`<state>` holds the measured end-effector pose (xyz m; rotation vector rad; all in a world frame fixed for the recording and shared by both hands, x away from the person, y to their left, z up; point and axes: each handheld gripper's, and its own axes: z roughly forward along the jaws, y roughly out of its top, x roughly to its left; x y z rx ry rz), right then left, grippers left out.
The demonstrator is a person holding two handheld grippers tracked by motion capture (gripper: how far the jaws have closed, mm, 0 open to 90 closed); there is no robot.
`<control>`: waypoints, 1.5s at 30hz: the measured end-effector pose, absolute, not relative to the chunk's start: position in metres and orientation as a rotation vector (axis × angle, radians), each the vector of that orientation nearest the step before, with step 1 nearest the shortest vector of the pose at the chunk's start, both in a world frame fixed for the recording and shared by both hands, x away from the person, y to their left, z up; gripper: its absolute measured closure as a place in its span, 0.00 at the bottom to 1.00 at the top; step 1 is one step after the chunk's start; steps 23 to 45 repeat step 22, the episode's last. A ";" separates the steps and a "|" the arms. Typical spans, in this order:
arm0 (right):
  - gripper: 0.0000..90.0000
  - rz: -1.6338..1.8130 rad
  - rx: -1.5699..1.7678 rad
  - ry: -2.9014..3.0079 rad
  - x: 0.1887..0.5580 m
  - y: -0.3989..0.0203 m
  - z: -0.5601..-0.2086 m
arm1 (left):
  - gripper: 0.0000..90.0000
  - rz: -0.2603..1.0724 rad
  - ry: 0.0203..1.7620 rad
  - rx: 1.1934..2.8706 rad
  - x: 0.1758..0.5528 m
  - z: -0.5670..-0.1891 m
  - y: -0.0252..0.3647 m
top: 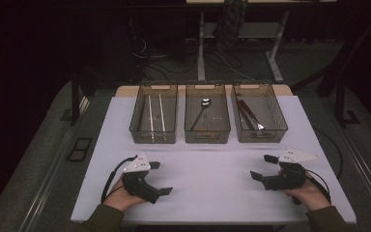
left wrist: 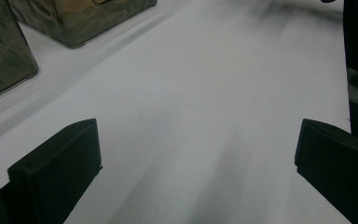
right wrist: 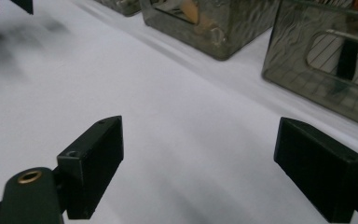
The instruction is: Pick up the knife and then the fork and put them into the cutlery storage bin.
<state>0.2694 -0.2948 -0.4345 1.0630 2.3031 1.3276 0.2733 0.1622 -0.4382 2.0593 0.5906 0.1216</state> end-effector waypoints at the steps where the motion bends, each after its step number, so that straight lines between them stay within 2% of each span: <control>1: 0.17 1.327 1.057 2.307 0.268 -0.295 -0.435 | 0.00 0.123 0.590 2.060 0.273 -0.438 0.162; 15: 0.17 1.294 1.043 2.345 0.263 -0.291 -0.447 | 0.00 0.124 0.587 2.058 0.273 -0.437 0.163; 45: 0.17 1.280 1.035 2.351 0.262 -0.291 -0.447 | 0.00 0.122 0.586 2.062 0.274 -0.438 0.162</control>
